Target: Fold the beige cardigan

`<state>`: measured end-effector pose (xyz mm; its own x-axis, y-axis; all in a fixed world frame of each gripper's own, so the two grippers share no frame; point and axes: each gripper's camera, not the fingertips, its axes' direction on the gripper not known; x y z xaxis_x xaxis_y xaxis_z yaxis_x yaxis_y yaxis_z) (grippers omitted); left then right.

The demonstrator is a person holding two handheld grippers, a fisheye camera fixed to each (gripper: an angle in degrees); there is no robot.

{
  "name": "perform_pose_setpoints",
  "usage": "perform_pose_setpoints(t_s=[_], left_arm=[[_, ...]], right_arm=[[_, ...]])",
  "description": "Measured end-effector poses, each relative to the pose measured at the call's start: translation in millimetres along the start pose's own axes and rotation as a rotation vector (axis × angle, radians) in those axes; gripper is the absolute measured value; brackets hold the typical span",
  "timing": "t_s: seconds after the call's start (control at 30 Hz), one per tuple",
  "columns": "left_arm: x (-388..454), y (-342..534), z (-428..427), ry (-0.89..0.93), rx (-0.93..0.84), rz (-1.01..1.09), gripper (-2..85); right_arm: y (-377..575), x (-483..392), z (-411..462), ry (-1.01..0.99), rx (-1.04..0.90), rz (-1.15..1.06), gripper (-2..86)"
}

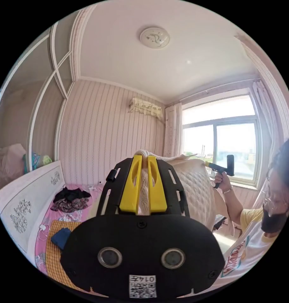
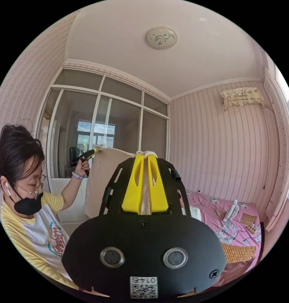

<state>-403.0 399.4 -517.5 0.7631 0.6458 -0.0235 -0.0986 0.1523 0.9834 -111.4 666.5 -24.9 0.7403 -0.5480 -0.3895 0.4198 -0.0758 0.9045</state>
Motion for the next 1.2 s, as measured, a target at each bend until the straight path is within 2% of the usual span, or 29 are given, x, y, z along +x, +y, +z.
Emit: perform_pose_setpoints(t_s=[0.07,0.13,0.23,0.33,0.43,0.5,0.6,0.7,0.77,0.8,0.87,0.97,1.03,1.1,1.2], left_arm=[[-38,29,62,-0.060,-0.187,-0.095,0.9],[-64,62,102,-0.076,-0.246,-0.162,0.9],[-89,91,149,-0.117,-0.307,-0.245,0.9],[-76,76,169,-0.151,-0.253,-0.144,1.0],[-57,69,180,-0.159,-0.192,-0.046,1.3],[-54,84,193,-0.155,-0.214,-0.012,1.7],[-63,145,213,-0.128,-0.313,-0.033,2.3],[-73,248,228,-0.103,-0.487,-0.109,3.2],[-74,354,232,-0.061,-0.654,-0.246,3.7],[-72,381,233,-0.055,-0.696,-0.274,3.7],[-59,487,234,-0.061,-0.889,-0.384,4.1],[-49,588,230,-0.108,-1.127,-0.537,2.9],[-43,609,223,-0.176,-1.163,-0.563,2.1],[-29,608,228,-0.157,-1.161,-0.500,2.2],[9,603,260,-0.067,-1.197,-0.315,3.5]], right_arm=[[15,24,43,0.036,-0.161,0.071,0.6],[52,63,102,0.071,-0.342,0.173,0.5],[92,109,152,0.111,-0.438,0.326,0.3],[83,135,160,0.139,-0.319,0.383,0.3],[60,125,157,0.201,-0.204,0.266,0.4],[61,118,160,0.242,-0.197,0.209,0.5],[97,114,174,0.291,-0.259,0.181,0.6],[171,113,188,0.313,-0.371,0.216,0.7],[228,111,197,0.315,-0.457,0.280,0.7],[271,111,203,0.292,-0.525,0.354,0.7],[338,108,210,0.250,-0.635,0.492,0.7],[445,93,225,0.205,-0.913,0.670,0.5],[494,76,232,0.201,-1.105,0.713,0.8],[505,66,238,0.199,-1.182,0.680,1.3],[496,58,258,0.176,-1.188,0.566,3.5]])
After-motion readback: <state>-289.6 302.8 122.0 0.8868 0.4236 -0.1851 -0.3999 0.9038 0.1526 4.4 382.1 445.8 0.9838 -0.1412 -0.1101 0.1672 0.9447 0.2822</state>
